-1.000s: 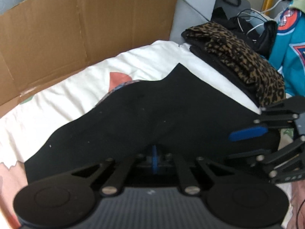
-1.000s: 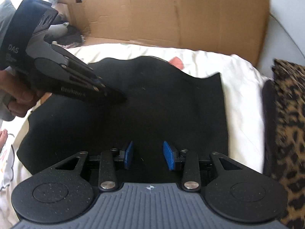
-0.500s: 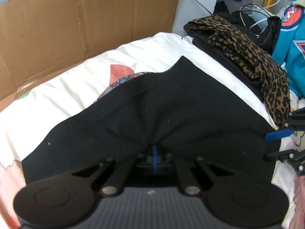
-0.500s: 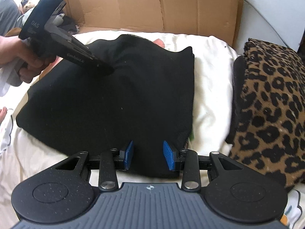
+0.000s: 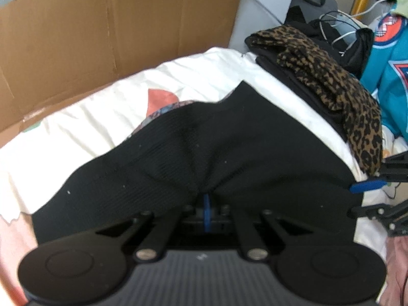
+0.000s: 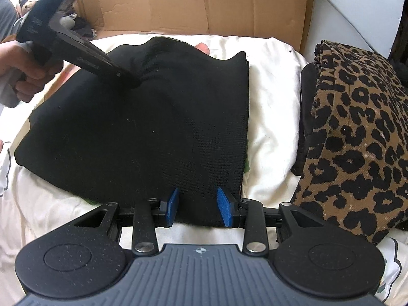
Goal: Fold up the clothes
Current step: 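Lay the folded shorts flat and hold them with both grippers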
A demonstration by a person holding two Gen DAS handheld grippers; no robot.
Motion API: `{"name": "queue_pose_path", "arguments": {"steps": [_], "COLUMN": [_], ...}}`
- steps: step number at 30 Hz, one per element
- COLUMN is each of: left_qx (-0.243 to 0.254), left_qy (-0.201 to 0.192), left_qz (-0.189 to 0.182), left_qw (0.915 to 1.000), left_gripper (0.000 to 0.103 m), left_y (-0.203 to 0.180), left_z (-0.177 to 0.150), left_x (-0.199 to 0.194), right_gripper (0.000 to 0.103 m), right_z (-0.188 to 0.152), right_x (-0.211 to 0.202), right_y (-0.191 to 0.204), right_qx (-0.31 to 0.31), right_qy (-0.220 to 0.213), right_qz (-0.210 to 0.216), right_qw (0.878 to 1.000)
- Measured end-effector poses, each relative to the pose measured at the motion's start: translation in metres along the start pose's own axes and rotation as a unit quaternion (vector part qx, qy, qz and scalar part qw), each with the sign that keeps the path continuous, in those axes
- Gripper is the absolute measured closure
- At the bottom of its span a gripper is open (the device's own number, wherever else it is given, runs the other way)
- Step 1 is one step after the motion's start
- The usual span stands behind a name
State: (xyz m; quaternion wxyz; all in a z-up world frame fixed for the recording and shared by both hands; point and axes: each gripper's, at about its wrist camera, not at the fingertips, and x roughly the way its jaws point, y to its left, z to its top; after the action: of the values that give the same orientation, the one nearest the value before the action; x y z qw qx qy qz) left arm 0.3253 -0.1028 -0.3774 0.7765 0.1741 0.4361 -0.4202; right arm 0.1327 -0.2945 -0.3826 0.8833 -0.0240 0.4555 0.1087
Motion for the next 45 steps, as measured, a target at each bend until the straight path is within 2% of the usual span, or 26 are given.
{"name": "queue_pose_path", "arguments": {"steps": [3,9,23,26,33,41,45], "left_qx": [0.021,0.004,0.030,0.051,0.052,0.038,0.012], "left_qy": [0.001,-0.009,0.027,0.049,0.080,0.099,0.108], "left_qz": [-0.017,-0.042,-0.111,-0.097,-0.100,-0.086,-0.078], "left_qw": [0.9996,0.9991,0.9930,0.9927,0.9903,0.9907,0.9910], "left_gripper": [0.096,0.096,0.096,0.095,0.095,0.095,0.096], "left_y": [-0.004,-0.012,-0.067,-0.077,-0.079,-0.059,-0.044], "left_z": [0.001,-0.009,-0.040,-0.049,-0.075,-0.097,-0.104], "left_x": [-0.020,-0.047,-0.039,-0.033,-0.034,-0.053,-0.061], "right_gripper": [0.064,0.063,0.063,0.063,0.063,0.063,0.063], "right_z": [0.001,0.002,0.003,0.002,0.001,0.001,0.001], "right_x": [-0.001,0.000,0.000,0.000,0.000,0.001,0.001], "right_y": [-0.001,0.001,0.002,0.002,0.003,0.004,0.004], "right_qx": [0.007,0.010,0.008,0.007,0.008,0.007,0.005], "right_qy": [0.001,0.001,0.003,0.002,0.001,0.001,0.001], "right_qz": [0.003,0.000,-0.003,-0.003,-0.004,-0.006,-0.007], "right_qw": [1.000,1.000,1.000,1.000,1.000,1.000,1.000]}}
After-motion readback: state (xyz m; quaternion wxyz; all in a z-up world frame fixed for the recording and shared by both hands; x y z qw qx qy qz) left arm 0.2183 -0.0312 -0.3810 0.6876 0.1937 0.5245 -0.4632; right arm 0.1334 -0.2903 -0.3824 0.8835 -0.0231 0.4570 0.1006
